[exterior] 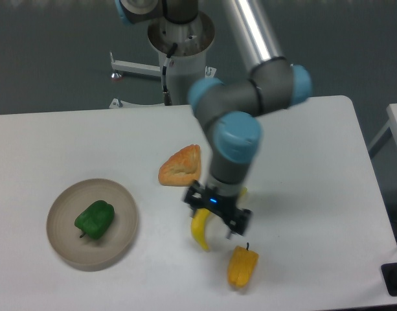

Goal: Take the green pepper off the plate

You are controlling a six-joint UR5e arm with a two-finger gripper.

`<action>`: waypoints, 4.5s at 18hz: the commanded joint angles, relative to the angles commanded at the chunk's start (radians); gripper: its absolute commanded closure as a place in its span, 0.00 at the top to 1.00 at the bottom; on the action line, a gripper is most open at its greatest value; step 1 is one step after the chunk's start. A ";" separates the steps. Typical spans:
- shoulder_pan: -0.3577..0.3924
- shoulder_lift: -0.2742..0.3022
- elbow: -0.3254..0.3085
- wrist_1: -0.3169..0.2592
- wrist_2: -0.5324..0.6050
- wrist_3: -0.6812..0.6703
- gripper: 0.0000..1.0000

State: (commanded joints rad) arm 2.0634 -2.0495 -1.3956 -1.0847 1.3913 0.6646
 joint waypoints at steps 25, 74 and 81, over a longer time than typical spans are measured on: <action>-0.232 -0.050 -0.106 0.155 -0.011 -0.258 1.00; 0.130 0.065 -0.008 -0.021 0.138 0.467 0.32; 0.149 0.054 0.006 -0.018 0.146 0.480 0.32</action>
State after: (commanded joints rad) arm 2.2120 -1.9957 -1.3898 -1.1029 1.5370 1.1443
